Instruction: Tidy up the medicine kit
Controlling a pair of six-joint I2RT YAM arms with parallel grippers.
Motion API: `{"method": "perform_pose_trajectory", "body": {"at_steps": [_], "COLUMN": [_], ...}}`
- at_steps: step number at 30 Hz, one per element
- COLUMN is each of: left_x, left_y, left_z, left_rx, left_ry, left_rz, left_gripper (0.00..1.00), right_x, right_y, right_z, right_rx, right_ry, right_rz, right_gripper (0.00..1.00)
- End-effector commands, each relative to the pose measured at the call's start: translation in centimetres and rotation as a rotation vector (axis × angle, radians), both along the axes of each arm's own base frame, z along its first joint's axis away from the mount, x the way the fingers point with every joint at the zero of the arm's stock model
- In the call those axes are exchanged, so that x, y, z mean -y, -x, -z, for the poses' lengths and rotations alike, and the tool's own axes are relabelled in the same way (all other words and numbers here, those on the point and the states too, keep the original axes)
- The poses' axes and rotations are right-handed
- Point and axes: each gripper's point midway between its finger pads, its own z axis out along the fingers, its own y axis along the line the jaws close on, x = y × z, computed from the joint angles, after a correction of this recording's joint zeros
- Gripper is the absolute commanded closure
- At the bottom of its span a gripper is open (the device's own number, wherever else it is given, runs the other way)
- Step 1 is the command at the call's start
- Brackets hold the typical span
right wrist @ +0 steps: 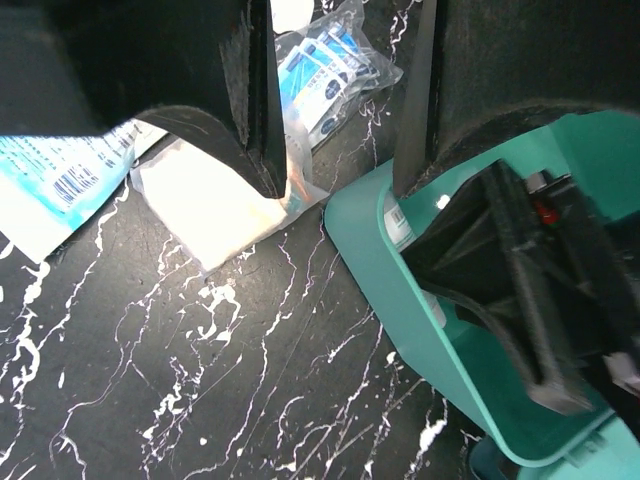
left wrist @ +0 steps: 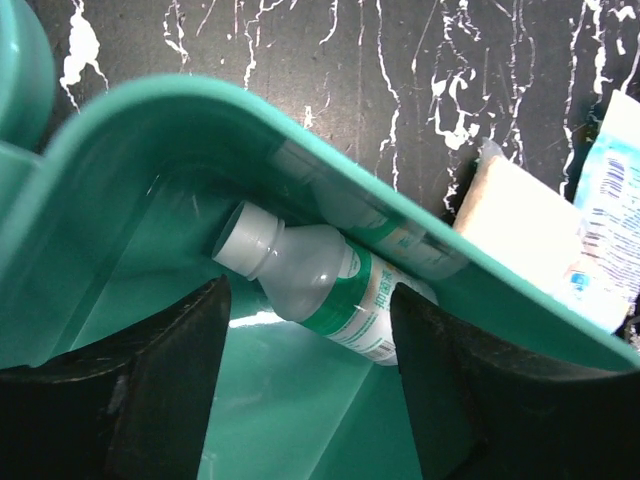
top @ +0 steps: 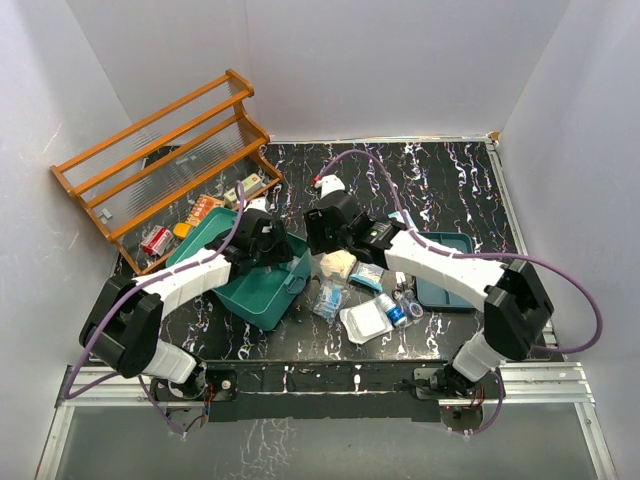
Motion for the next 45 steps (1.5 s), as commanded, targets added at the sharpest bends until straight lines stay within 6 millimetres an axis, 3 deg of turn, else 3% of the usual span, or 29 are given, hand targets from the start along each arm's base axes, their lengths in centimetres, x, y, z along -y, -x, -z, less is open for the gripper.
{"method": "perform_pose_trajectory", "body": {"at_steps": [1,7,15,22,26,30,31,35,40,45], "left_x": [-0.9,-0.8,0.1,0.6,-0.3,-0.6,-0.3,1.2,2.0,1.8], "left_y": [-0.4,-0.6,0.3,0.8,0.4,-0.4,-0.8,-1.6,-3.1,-4.2], "left_z": [0.2,0.0,-2.3,-6.7,-10.2,-14.8,-16.3,-19.7,-21.9,-23.0], "left_rx": [0.060,0.098,0.165,0.213,0.280,0.375,0.410,0.495,0.506,0.502], "left_ry": [-0.055,-0.092,-0.068,-0.001,-0.022,-0.023,-0.017,-0.048,-0.040,0.062], "left_rz": [-0.024,-0.004,0.031,0.054,0.031,0.026,0.041,0.169,0.192,0.180], "left_gripper": [0.33,0.35,0.36,0.34,0.30,0.23,0.18,0.01,0.01,0.01], "right_x": [0.1,1.0,2.5,7.8,13.1,16.9,17.6,18.5,19.6,20.9], "right_y": [0.0,0.7,0.3,-3.0,-5.3,-6.6,-7.0,-8.0,-9.2,-10.6], "right_z": [-4.1,-5.2,-5.7,-6.3,-4.5,-2.1,-1.8,0.2,3.8,6.3], "right_rx": [0.095,0.130,0.154,0.157,0.126,0.086,0.083,0.063,-0.040,-0.099], "right_ry": [-0.096,-0.133,-0.139,-0.175,-0.124,-0.011,0.012,0.125,0.262,0.331], "right_rz": [-0.014,-0.007,0.071,0.321,0.445,0.476,0.469,0.334,0.277,0.265], "right_gripper": [0.54,0.54,0.54,0.52,0.48,0.40,0.38,0.31,0.30,0.35]}}
